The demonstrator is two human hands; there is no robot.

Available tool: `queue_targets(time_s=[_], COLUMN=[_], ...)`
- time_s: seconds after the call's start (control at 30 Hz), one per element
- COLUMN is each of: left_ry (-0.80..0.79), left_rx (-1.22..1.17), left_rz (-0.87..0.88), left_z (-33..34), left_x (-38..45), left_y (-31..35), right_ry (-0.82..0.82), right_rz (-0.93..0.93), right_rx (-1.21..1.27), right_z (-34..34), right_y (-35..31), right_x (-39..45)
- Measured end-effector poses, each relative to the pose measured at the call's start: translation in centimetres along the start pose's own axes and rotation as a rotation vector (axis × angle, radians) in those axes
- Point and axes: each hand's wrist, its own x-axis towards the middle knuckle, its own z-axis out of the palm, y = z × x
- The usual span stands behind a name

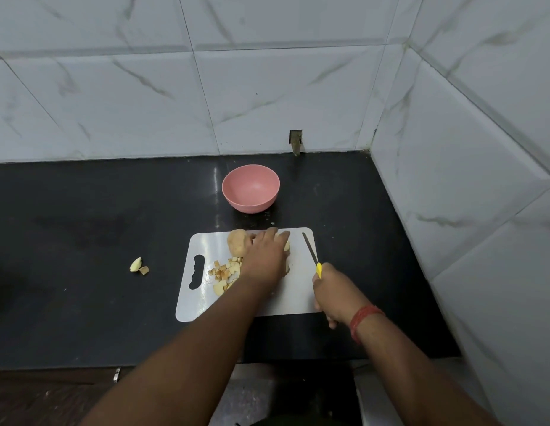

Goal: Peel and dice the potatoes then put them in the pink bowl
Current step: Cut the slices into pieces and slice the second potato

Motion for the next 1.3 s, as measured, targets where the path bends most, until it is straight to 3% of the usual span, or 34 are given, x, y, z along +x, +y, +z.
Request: queue_targets(time_s=[0.27, 0.4, 0.6, 0.9, 1.07, 1.17, 1.3], left_ry=[-0.159, -0.127, -0.093, -0.104, -0.116, -0.122, -0.130], left_rx=[0.085, 0.033, -0.041, -0.072, -0.087, -0.123, -0.132], left_rz=[0.035, 0.023, 0.140, 0.248, 0.253, 0.227, 0.225], left_z=[-0.6, -0.5, 0.3, 1.6, 1.6, 1.4, 1.2], left_x=[2.7, 2.8, 2.1, 1.0, 1.4, 1.6, 1.6], left_y=[-0.6, -0.1, 1.5, 0.4, 0.7, 0.9, 0.9], right_ry=[-0.022, -0.005, 0.023, -0.051, -0.088, -0.003, -0.136], right_rz=[0.009, -0.007, 0.005, 0.145, 0.351, 0.200, 0.368], right_rx=[0.000, -0.008, 0.063, 0.097, 0.274, 0.222, 0.179], right_z=[0.0, -0.1, -0.2, 0.8, 1.2, 1.5, 1.9], right_y=[0.2, 0.7, 1.3, 1.8, 0.7, 0.5, -0.1], right_x=[0.3, 0.4, 0.5, 1.2, 1.7, 1.9, 3.5])
